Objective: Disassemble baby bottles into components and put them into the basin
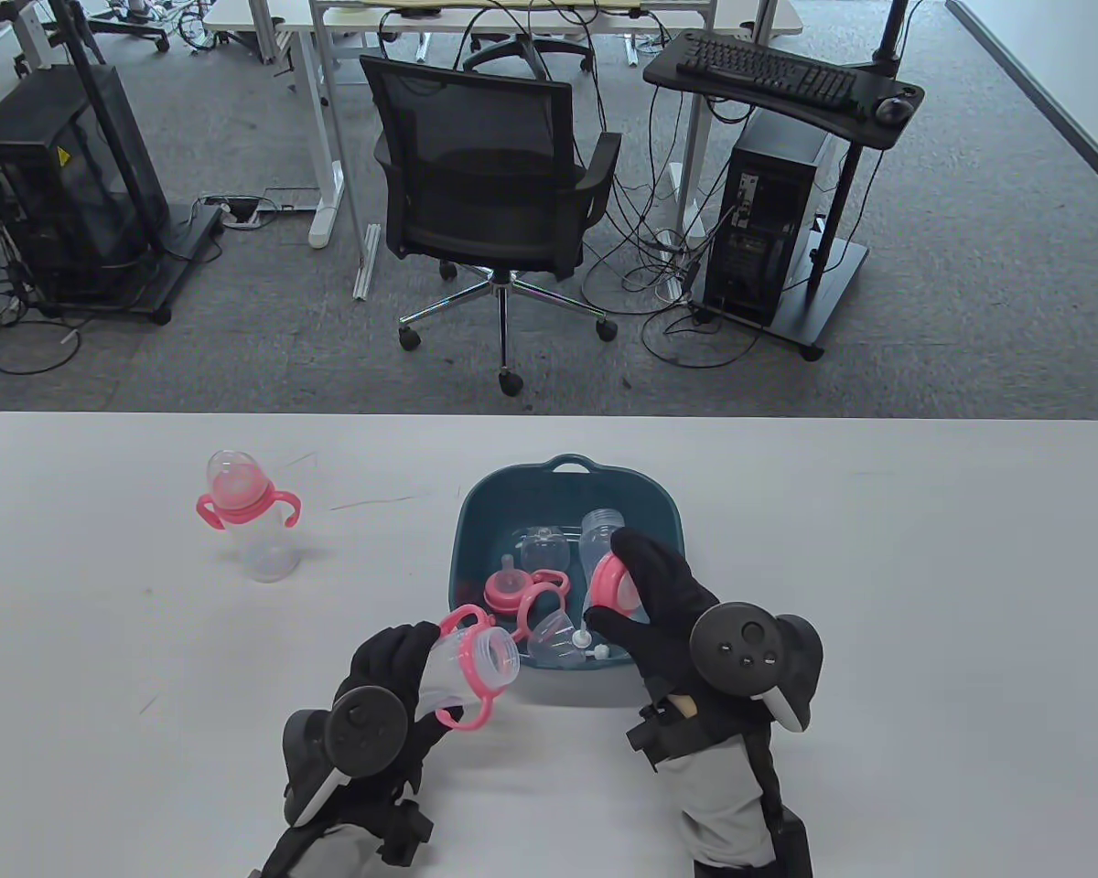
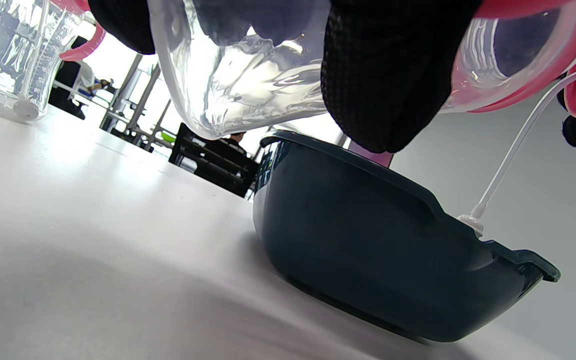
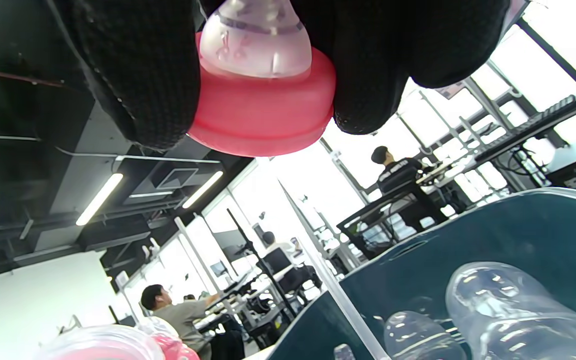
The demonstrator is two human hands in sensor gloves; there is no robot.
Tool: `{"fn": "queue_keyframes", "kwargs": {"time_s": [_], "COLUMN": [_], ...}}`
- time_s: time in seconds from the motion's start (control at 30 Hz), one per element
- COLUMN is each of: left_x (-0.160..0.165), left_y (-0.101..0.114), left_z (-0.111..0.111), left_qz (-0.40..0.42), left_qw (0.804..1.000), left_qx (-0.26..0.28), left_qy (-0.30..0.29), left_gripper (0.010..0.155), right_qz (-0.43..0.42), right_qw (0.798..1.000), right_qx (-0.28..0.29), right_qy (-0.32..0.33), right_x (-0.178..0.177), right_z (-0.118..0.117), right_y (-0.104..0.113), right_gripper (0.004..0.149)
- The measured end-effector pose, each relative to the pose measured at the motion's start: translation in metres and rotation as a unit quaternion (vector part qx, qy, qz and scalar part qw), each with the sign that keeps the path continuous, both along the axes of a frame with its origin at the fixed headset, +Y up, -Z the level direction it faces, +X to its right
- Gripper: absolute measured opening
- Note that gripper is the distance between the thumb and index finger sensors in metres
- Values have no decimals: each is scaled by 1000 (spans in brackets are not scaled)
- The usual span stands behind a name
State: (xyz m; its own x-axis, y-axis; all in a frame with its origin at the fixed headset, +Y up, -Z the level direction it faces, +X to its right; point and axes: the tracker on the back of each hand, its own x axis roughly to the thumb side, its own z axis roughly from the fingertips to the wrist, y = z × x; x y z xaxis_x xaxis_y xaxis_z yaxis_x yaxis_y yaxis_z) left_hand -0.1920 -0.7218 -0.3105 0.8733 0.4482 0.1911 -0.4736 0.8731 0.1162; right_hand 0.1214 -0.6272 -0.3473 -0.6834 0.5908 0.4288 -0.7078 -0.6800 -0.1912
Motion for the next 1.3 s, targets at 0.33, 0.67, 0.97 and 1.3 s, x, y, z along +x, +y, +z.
{"fn": "queue_keyframes", "kwargs": {"time_s": [0.33, 0.67, 0.97, 1.3], "left_x": [0, 1, 1, 1], "left_y": [-2, -2, -3, -3], "left_z": [0, 0, -1, -1], "left_qz": [-2, -3, -2, -1], "left_qw": [1000, 1000, 1000, 1000], "left_qx": [-1, -2, -1, -1], "left_qy": [-1, -3, -3, -4], "left_gripper": [91, 91, 91, 91], "right_qz": [30, 137, 224, 274], "right_qw": [998, 987, 969, 954], "right_qx": [-52, -74, -84, -74], "right_qy": [-19, -41, -61, -95], "right_x": [3, -19, -32, -34], "right_z": [-13, -23, -29, -33], "right_y": [-24, -45, -58, -69], "right_gripper": [77, 74, 74, 73]}}
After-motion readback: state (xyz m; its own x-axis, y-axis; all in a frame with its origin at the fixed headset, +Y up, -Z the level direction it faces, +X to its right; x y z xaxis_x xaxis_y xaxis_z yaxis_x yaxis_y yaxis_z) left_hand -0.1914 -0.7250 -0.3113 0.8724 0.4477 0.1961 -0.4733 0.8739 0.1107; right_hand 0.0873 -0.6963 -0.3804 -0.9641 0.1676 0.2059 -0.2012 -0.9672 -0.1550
